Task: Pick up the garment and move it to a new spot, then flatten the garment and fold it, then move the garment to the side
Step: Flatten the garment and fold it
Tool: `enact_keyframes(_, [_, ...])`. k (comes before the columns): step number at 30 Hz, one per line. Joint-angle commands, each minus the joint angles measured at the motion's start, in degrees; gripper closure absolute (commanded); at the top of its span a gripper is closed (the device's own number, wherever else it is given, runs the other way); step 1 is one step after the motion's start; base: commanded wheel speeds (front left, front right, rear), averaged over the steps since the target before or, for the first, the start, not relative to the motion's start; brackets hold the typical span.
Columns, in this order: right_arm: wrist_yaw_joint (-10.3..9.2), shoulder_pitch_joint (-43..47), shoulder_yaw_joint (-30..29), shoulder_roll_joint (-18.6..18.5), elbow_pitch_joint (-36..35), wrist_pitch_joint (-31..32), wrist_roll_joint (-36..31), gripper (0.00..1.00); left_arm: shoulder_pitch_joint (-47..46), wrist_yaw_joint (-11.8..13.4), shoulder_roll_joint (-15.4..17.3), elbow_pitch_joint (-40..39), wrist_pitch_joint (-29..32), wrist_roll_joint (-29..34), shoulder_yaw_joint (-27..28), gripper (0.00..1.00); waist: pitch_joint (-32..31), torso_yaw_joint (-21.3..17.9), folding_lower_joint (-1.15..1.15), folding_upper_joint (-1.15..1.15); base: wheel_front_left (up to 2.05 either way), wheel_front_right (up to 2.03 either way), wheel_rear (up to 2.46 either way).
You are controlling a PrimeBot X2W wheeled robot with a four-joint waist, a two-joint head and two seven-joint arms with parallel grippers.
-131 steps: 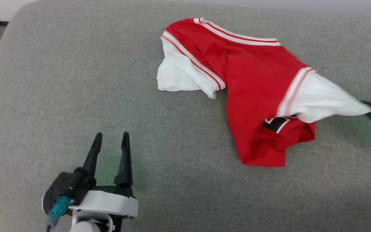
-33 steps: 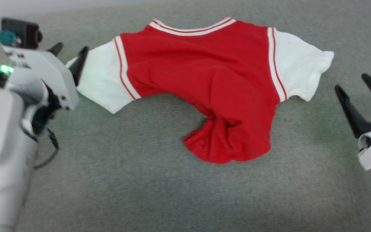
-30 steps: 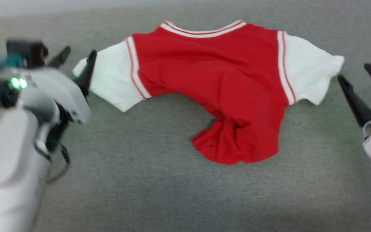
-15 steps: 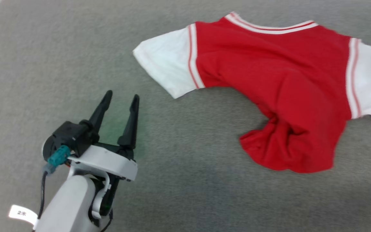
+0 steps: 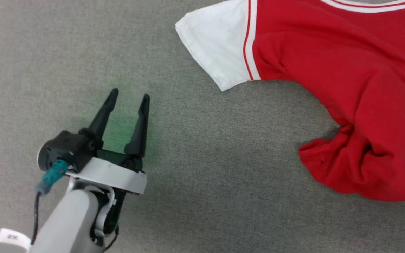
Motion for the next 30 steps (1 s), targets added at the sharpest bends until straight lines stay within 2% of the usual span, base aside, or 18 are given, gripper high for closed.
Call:
enact_keyframes(1, [-0.12,1.5,2.3,1.1,1.5,1.8,0.7,0.0,-0.4,0.1,0.4,-0.7,0.4,-0.4,0.4,0.0,1.2,0.4,0.0,0.0,0.0,0.0,0.0])
enact_keyframes(2, [-0.12,1.3,3.1,1.3,1.7,2.2,0.9,0.0,-0.8,-0.2,0.8,-1.1,0.7,-0.4,0.4,0.0,1.3,0.1,0.0,0.0,0.0,0.0,0.0])
enact_keyframes(4, [-0.12,1.0,4.4,1.7,1.5,2.5,1.0,0.9,-2.0,-0.9,1.9,-1.9,1.6,-0.1,0.3,0.0,1.5,-0.5,0.0,0.0,0.0,0.0,0.0])
enact_keyframes(5, [-0.11,0.8,5.0,1.8,1.1,2.8,1.4,1.0,-2.9,-1.3,2.5,-2.3,2.3,0.1,0.1,0.0,1.6,-0.8,0.0,0.0,0.0,0.0,0.0])
enact_keyframes(8, [-0.11,-0.4,6.3,1.9,0.4,2.9,2.3,1.0,-7.3,-3.5,5.2,-3.6,5.2,1.6,-0.8,0.0,2.1,-1.8,0.0,0.0,0.0,0.0,0.0])
enact_keyframes(10, [-0.12,-1.7,6.6,2.0,0.0,2.6,2.5,1.0,-11.9,-5.9,7.6,-4.1,7.7,3.5,-2.0,0.0,2.7,-2.7,0.0,0.0,0.0,0.0,0.0])
enact_keyframes(13, [-0.12,-4.0,7.7,2.6,-0.8,2.6,2.3,1.0,-19.5,-9.5,9.6,-2.4,13.3,3.0,-4.4,0.0,4.0,-4.3,0.0,0.0,0.0,0.0,0.0])
enact_keyframes(15, [-0.13,-5.3,8.4,3.2,-1.0,2.5,2.6,1.0,-25.5,-10.9,10.4,0.3,17.8,1.1,-7.0,0.0,4.8,-5.3,0.0,0.0,0.0,0.0,0.0])
enact_keyframes(17, [-0.14,-6.7,9.2,3.7,-1.3,2.6,2.7,1.0,-31.5,-11.5,10.5,3.6,23.6,-2.4,-10.2,0.0,5.8,-6.4,0.0,0.0,0.0,0.0,0.0])
enact_keyframes(22, [-0.19,-9.6,11.3,4.5,-1.1,2.1,3.1,1.0,-46.7,-11.4,12.2,10.2,37.3,-13.7,-23.7,0.0,8.0,-8.2,0.0,0.0,0.0,0.0,0.0])
enact_keyframes(25, [-0.26,-10.8,12.8,5.1,-0.9,1.6,3.4,1.0,-53.8,-11.4,12.3,15.0,42.5,-20.1,-28.7,0.0,9.0,-9.0,0.0,0.0,0.0,0.0,0.0])
enact_keyframes(30, [-0.31,-12.1,15.6,6.1,-0.3,0.9,4.1,1.0,-60.2,-11.4,12.8,21.8,50.8,-28.8,-34.8,0.0,9.8,-10.1,0.0,0.0,0.0,0.0,0.0])
